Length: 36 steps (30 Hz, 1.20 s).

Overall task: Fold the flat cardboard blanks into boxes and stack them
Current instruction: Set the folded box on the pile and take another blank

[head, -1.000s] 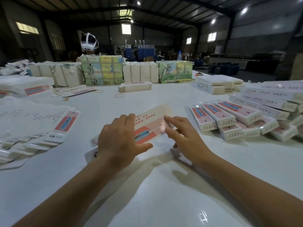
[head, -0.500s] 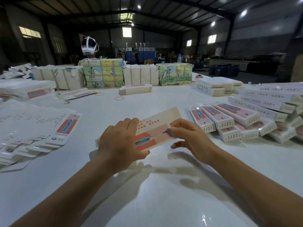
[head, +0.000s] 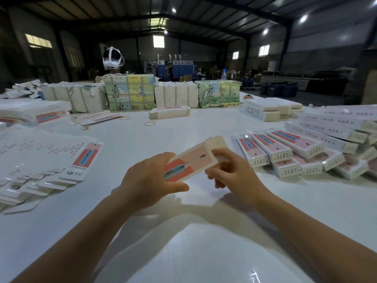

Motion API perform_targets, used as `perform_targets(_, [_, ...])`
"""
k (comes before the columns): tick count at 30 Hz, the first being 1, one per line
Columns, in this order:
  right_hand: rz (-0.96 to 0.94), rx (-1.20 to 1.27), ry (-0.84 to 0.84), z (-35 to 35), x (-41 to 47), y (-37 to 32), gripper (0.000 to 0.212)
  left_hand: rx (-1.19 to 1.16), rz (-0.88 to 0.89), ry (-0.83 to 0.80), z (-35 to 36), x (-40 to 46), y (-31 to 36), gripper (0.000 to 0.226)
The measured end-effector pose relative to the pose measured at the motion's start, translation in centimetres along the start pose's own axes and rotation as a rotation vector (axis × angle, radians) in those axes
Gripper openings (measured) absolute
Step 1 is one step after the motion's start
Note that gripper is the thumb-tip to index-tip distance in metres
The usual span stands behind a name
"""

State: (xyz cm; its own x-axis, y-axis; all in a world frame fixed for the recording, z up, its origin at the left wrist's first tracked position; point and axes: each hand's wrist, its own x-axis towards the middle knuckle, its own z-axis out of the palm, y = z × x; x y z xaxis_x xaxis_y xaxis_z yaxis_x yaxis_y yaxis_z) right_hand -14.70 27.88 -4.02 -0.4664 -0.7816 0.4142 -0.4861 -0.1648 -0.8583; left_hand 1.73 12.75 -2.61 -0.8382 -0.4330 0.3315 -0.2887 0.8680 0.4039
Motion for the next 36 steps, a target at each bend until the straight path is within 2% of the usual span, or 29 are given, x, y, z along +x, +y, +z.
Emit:
perform_targets(3, [-0.134,0.046,0.342,0.0,0.0,-0.2,0.033,-0.071,-0.005,0.059,-0.2,0.0,-0.4,0.068])
perform_targets(5, [-0.218,0.031,0.421,0.1,-0.2,-0.5,0.036,-0.096,0.000,0.091,-0.2,0.1,-0.6,0.064])
perform_targets(8, [-0.293,-0.045,0.399,1.1,-0.5,-0.8,0.039,-0.112,0.025,0.117,0.0,0.1,-0.5,0.058])
perform_targets(18, [-0.505,-0.316,0.406,2.3,-1.1,-1.4,0.034,-0.065,0.065,0.160,0.6,0.1,0.1,0.071])
perform_targets(22, [-0.390,-0.276,0.343,2.0,-1.2,-1.3,0.050,-0.038,0.050,0.129,0.6,0.1,0.1,0.060])
perform_targets(25, [-0.249,-0.251,0.268,1.8,-1.1,-1.0,0.067,0.037,0.042,0.100,0.7,0.1,0.0,0.064])
perform_targets(27, [-0.213,-0.241,0.262,1.8,-1.0,-0.9,0.061,0.091,0.042,0.100,0.7,0.1,0.0,0.067])
perform_targets(31, [-0.208,-0.190,0.291,1.7,-1.0,-1.2,0.029,0.068,0.047,0.102,0.8,0.0,0.2,0.066])
perform_targets(36, [-0.145,-0.128,0.248,1.8,-0.9,-1.5,0.028,0.071,0.041,0.109,1.0,-0.2,0.7,0.064])
